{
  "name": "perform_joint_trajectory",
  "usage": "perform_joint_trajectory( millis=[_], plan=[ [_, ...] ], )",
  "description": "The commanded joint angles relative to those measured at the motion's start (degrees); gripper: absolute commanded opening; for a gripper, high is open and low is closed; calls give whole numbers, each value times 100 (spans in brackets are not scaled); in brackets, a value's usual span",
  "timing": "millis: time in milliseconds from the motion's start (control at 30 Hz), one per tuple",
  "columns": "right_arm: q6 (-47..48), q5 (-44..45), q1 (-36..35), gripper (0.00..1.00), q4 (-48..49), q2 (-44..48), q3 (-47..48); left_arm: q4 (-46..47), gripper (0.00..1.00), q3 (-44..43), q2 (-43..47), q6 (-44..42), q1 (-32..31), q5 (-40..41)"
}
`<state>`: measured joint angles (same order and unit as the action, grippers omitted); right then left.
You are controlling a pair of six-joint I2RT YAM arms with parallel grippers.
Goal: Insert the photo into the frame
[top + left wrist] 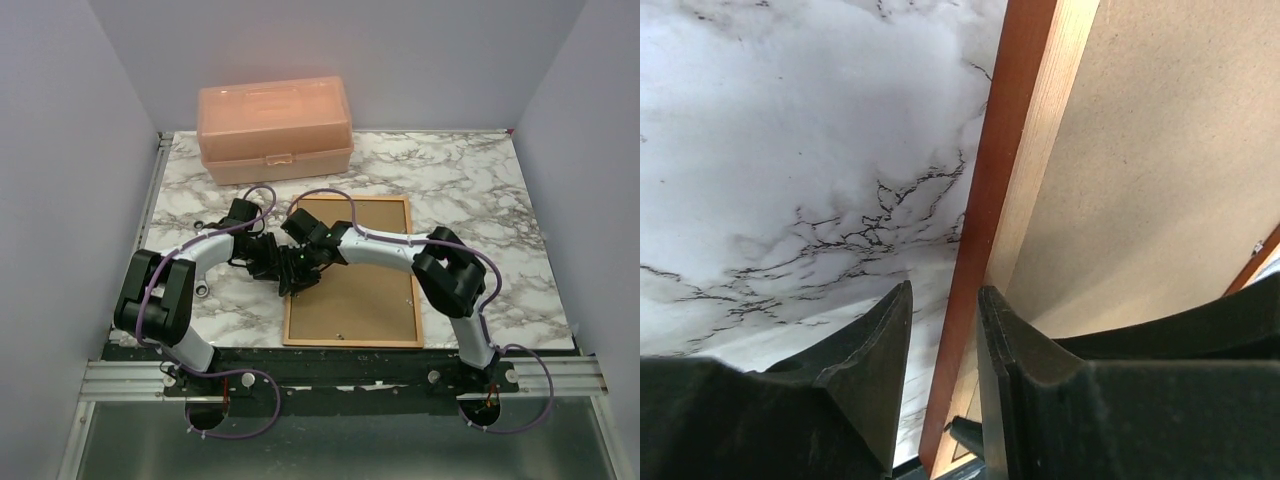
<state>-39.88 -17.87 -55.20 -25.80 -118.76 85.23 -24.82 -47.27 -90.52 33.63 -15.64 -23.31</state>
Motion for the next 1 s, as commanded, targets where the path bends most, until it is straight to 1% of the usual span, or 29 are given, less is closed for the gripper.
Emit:
perform_joint_trajectory(
  millis=[0,33,67,200,333,567,967],
  plan=[
    [176,562,-211,54,-312,-199,196,49,33,76,-308,-93,-62,377],
    [200,626,-211,60,-395,-248,294,52,33,77,-301,-100,-62,370],
    [231,686,-213,63,-467,-296,437,61,33,79,-306,-102,-67,369],
    [281,837,-212,69,-638,-486,856,93,33,125,-317,-89,-62,362],
    [272,438,-215,69,-435,-581,838,92,33,117,-342,-92,-62,350],
    [165,-191,-264,69,289,-403,263,90,33,95,-359,-93,-60,356],
    [361,-587,-578,69,521,-675,600,131,33,108,-409,-76,-62,310]
  ],
)
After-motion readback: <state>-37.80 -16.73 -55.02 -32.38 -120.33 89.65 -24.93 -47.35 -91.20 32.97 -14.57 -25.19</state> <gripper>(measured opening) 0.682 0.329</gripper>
